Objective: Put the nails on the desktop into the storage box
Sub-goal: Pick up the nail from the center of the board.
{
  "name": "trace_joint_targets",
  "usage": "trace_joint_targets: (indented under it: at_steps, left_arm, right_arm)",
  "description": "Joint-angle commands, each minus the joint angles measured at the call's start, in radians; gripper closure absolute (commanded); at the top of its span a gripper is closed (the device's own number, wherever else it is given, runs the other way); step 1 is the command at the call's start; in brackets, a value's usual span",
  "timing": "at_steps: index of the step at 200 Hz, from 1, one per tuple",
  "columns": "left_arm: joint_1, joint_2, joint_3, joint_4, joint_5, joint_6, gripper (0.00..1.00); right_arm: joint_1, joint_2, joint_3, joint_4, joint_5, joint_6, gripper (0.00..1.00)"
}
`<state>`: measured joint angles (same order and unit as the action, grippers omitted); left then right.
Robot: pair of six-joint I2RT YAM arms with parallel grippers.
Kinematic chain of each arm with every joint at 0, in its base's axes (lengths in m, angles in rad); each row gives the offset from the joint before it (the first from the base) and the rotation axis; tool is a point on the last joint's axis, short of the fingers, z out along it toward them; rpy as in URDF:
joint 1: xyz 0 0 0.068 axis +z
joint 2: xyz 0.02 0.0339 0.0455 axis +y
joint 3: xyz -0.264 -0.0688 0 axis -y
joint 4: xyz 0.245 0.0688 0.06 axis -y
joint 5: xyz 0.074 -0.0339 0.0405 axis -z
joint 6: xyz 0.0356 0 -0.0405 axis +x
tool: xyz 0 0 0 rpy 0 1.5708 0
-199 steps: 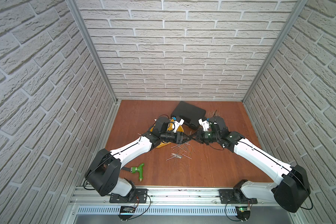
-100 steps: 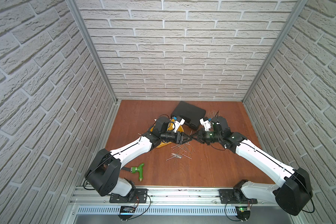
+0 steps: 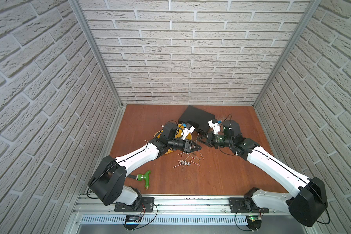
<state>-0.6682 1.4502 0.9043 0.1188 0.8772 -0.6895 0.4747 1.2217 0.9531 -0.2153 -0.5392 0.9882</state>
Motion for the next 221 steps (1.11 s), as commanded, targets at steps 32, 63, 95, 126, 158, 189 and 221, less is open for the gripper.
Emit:
trace_joint_targets:
  at_steps: [32,63,95,126,158,189,221]
  left_arm:
    - [-0.001,0.006,0.045,-0.001,0.013,0.030,0.79]
    - [-0.001,0.005,0.048,-0.026,0.010,0.045,0.99]
    - [0.001,-0.006,0.041,-0.079,-0.036,0.069,1.00]
    - [0.023,-0.007,0.045,-0.188,-0.141,0.080,1.00]
    - [0.077,-0.020,0.043,-0.292,-0.284,0.065,1.00]
    - [0.144,-0.021,0.035,-0.367,-0.440,0.009,1.00]
    - [0.177,0.039,0.094,-0.463,-0.576,-0.009,1.00]
  right_arm:
    - [0.001,-0.008,-0.005,0.038,-0.045,0.006,0.98]
    - [0.008,0.005,0.008,0.016,-0.045,-0.022,0.97]
    - [0.010,0.001,0.053,-0.066,-0.001,-0.088,0.75]
    - [0.010,-0.016,0.136,-0.234,0.096,-0.216,0.50]
    - [0.010,-0.035,0.164,-0.343,0.177,-0.304,0.46]
    - [0.019,-0.036,0.137,-0.356,0.192,-0.322,0.46]
    - [0.064,-0.013,0.130,-0.379,0.235,-0.356,0.46]
